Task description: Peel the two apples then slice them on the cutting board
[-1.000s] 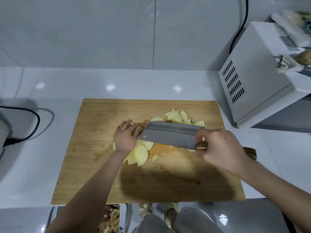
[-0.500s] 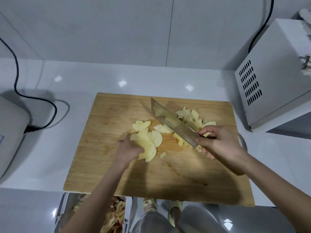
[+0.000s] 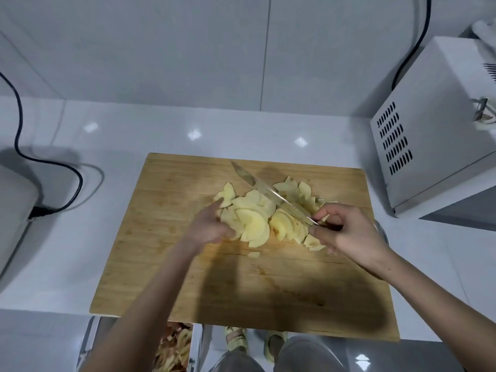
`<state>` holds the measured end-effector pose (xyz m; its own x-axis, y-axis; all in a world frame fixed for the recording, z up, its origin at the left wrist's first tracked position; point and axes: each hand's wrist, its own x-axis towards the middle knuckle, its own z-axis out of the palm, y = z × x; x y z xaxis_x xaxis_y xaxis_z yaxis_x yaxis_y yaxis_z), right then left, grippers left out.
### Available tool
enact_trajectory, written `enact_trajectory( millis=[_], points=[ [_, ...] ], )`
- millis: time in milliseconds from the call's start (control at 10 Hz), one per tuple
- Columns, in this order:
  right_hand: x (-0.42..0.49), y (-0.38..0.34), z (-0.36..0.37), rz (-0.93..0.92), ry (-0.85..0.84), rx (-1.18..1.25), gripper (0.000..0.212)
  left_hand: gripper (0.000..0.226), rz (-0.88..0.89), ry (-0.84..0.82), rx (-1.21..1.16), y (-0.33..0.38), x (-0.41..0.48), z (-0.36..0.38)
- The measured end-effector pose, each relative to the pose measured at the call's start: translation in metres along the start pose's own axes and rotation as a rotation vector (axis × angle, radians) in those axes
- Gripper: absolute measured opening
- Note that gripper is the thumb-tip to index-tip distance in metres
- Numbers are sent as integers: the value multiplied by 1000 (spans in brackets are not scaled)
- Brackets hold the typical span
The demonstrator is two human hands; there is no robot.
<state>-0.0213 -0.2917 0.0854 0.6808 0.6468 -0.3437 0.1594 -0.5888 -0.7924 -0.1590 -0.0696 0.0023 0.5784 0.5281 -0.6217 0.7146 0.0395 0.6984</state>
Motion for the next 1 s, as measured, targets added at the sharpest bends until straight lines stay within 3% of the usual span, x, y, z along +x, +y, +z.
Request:
enact_trajectory(
  millis=[100, 300, 500, 600, 800, 900, 1000],
  points=[
    [-3, -3, 8, -78, -49, -139, 13, 60, -28, 68, -150, -8, -9, -51],
    [-3, -6, 81, -418, -153, -488, 21, 37, 56, 528, -215, -25, -20, -131],
    [1, 1, 174, -711, -149, -668, 28, 30, 162, 546, -100, -31, -31, -139],
    [3, 1, 201, -764, -151, -711, 31, 26, 163, 524, -90, -38, -30, -133],
    [9, 8, 214, -808, -314, -983, 23, 23, 216, 485, -34, -36, -34, -115],
    [7, -1, 210, -817, -386, -1023, 28, 21, 238, 474, -30, -30, -37, -106],
    [7, -1, 195, -810, -281, -839, 23, 19, 247, 488, -53, -26, -40, -100]
  ],
)
